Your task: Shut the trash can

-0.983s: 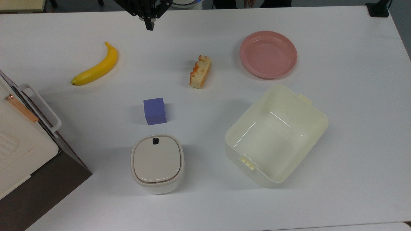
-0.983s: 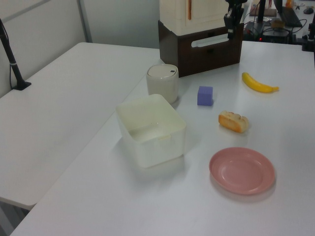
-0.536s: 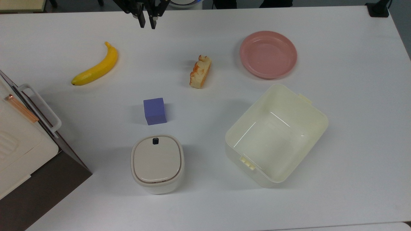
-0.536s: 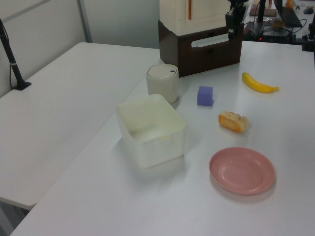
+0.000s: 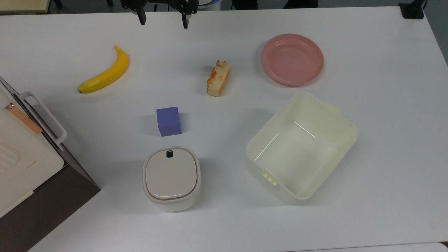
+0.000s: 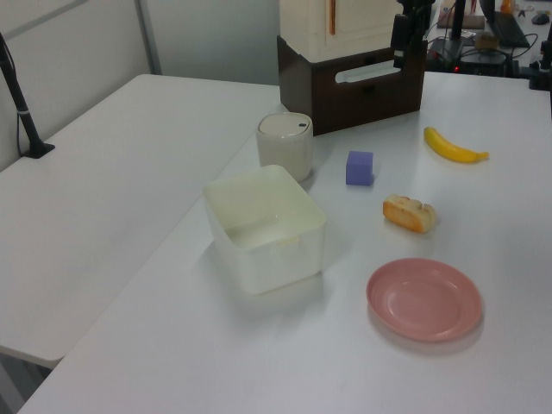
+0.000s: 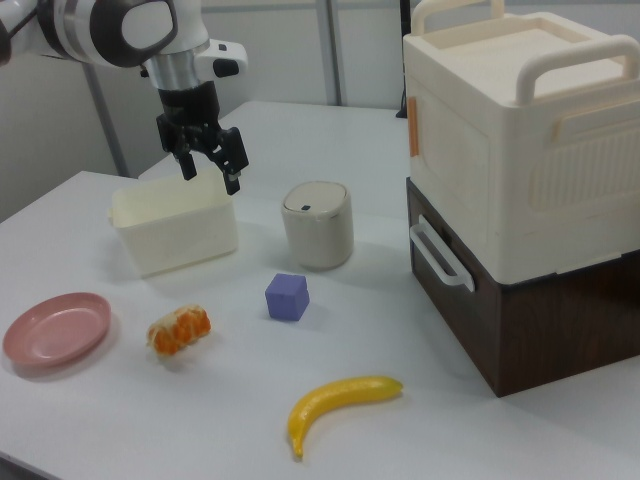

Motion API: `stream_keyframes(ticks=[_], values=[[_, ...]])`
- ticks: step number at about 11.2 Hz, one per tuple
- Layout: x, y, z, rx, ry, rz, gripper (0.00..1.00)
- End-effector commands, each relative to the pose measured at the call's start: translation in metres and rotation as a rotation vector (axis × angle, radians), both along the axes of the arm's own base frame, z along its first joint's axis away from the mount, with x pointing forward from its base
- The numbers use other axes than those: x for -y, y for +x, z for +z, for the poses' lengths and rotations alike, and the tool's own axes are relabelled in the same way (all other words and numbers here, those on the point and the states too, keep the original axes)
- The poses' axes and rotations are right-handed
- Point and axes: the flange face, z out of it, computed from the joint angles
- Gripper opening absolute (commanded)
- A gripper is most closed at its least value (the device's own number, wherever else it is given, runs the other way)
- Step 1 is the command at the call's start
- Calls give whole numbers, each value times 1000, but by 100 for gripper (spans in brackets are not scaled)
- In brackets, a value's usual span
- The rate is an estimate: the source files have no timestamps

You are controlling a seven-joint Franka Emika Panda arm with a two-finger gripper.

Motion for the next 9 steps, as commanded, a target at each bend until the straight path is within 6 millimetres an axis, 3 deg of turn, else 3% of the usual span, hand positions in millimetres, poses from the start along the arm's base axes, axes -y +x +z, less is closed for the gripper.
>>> stream_keyframes(ticks=[1, 9], values=[[-1, -18, 8, -11, 6, 25, 100], [-2, -20, 7, -24, 8, 24, 100]])
